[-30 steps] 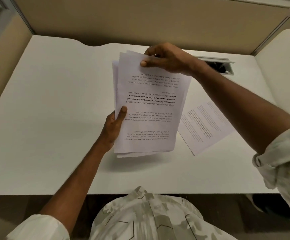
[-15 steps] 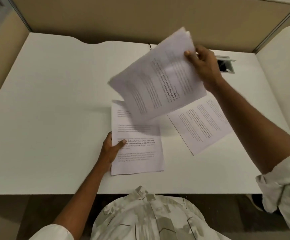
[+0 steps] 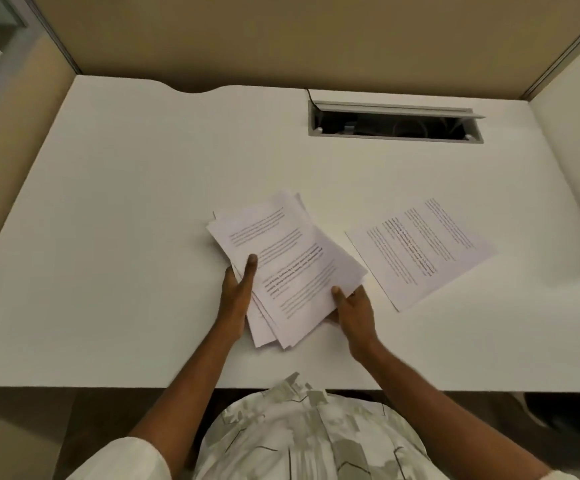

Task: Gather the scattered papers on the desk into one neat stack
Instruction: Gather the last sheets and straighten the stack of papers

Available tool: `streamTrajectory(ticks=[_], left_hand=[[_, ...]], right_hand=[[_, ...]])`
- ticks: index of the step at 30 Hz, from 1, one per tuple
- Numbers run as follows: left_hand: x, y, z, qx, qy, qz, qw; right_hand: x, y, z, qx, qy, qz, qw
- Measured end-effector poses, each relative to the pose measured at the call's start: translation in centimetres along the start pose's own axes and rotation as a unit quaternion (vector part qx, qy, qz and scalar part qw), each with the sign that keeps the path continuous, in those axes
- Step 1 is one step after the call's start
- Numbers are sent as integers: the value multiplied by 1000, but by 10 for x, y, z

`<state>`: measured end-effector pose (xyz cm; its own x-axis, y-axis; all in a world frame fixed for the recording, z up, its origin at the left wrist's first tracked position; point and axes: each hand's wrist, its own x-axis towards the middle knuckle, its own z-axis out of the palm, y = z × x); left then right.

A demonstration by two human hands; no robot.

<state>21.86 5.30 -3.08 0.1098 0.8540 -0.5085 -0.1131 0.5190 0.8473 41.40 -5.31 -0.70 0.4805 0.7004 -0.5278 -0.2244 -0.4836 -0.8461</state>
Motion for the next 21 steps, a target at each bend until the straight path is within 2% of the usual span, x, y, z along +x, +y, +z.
streamTrajectory(ticks=[2, 4, 8, 9, 11, 13, 15, 18, 21], left_hand=[[1, 1, 3, 46, 19, 42, 998], [0, 7, 5, 67, 18, 74, 995], [-15, 42, 8, 92, -51, 171, 980], [-21, 54, 9, 93, -72, 196, 973], [-34, 78, 10, 83, -106, 240, 961], [-44, 99, 9, 73, -118, 270, 953], [-48, 115, 8, 68, -110, 285, 950], [-46, 122, 3, 70, -103, 289, 949], [-40, 110, -1, 50, -70, 263, 961]], right_hand=[[-3, 4, -2, -46, -18, 18, 999], [-3, 1, -10, -98, 9, 8, 995], [9, -40, -40, -140, 86, -144, 976], [14, -57, -44, -134, 72, -171, 974], [22, -95, -45, -137, -7, -209, 968], [26, -131, -38, -140, -111, -239, 954], [27, -155, -24, -112, -182, -264, 941], [26, -158, -2, -49, -198, -302, 931], [28, -128, 9, -8, -212, -286, 934]])
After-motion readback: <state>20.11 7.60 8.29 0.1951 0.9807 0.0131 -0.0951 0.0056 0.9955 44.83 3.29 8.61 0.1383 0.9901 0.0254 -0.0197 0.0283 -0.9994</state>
